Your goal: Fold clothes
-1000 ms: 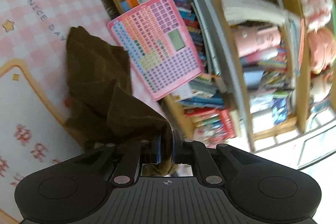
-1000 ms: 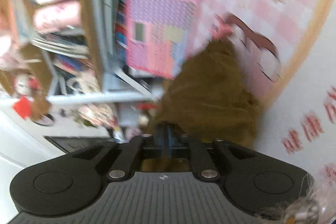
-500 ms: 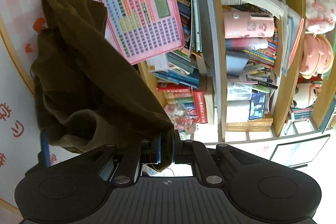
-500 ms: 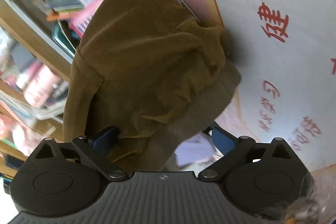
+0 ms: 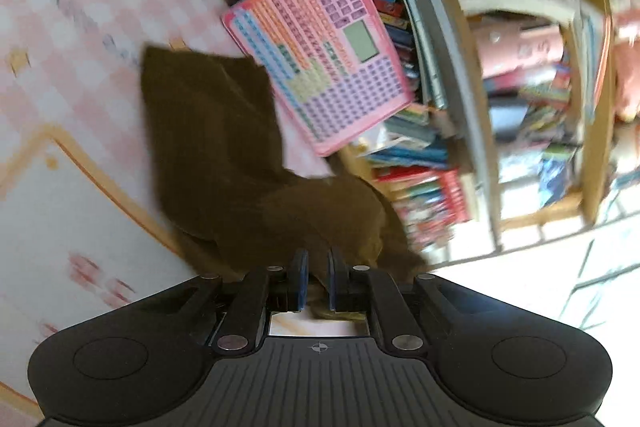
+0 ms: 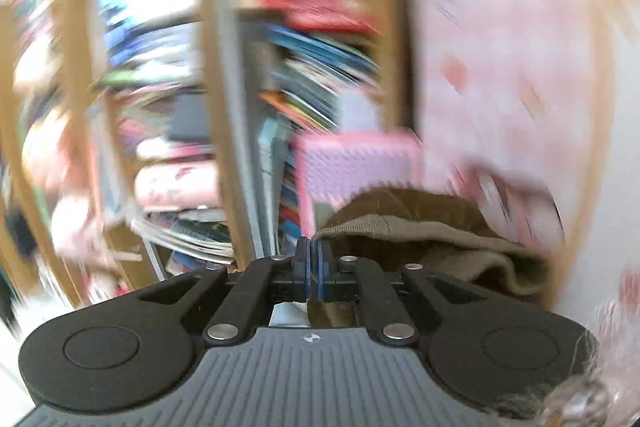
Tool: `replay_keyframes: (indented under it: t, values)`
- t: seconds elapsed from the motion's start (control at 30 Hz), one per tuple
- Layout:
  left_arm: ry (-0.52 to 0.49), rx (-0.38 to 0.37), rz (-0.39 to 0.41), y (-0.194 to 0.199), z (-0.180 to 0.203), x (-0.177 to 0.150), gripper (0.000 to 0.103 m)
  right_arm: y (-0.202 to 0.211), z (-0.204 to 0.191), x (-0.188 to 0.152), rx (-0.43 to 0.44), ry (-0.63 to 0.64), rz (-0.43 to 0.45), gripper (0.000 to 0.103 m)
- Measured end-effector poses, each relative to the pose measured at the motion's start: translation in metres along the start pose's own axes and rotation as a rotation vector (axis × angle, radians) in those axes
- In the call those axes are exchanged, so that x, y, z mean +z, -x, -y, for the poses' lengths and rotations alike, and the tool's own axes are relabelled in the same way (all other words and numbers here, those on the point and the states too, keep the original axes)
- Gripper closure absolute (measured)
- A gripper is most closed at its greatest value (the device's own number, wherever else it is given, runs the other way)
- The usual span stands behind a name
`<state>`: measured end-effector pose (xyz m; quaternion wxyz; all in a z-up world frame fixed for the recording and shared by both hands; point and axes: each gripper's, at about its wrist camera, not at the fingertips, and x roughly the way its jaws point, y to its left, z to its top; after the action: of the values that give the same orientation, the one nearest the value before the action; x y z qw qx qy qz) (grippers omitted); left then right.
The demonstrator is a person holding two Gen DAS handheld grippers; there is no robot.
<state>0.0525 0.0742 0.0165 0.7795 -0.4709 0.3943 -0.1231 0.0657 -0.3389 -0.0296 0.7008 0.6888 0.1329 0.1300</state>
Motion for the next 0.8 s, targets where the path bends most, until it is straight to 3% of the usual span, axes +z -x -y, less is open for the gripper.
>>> replay_keyframes:
  t: [0.07,0.17,0.23,0.3,0.4,0.47,0.6,0.67,0.73,0.8]
  values:
    - [-0.037,0.047,-0.004,0.007,-0.009,0.006,0.086,0.002,-0.028,0.005,0.003,0.131,0.032,0.099]
    - [-0.058,0.060,0.036,0.025,-0.025,0.015,0.085,0.006,-0.068,0.012,0.010,0.320,0.079,0.099]
    - [-0.048,0.053,0.059,0.031,-0.033,0.021,0.085,0.004,-0.095,0.015,0.010,0.435,0.060,0.100]
    - [-0.050,0.046,0.077,0.035,-0.037,0.027,0.085,0.001,-0.113,0.004,-0.040,0.558,-0.012,0.100]
    - [-0.090,0.044,0.074,0.030,-0.036,0.032,0.085,-0.008,-0.100,-0.038,-0.157,0.695,-0.230,0.099]
    - [-0.143,0.065,0.048,0.022,-0.031,0.032,0.085,-0.007,-0.087,-0.054,-0.210,0.737,-0.315,0.099]
    - [-0.370,0.164,-0.036,0.003,-0.012,0.016,0.085,-0.002,-0.060,-0.082,-0.309,0.806,-0.465,0.096]
    - [-0.518,0.222,-0.083,-0.008,-0.002,0.002,0.080,0.001,-0.046,-0.095,-0.359,0.840,-0.541,0.077]
    - [-0.686,0.275,-0.129,-0.020,0.010,-0.017,0.072,0.004,-0.032,-0.109,-0.408,0.872,-0.616,0.066]
    - [-0.846,0.297,-0.148,-0.029,0.024,-0.036,0.072,0.006,-0.019,-0.123,-0.458,0.904,-0.692,0.066]
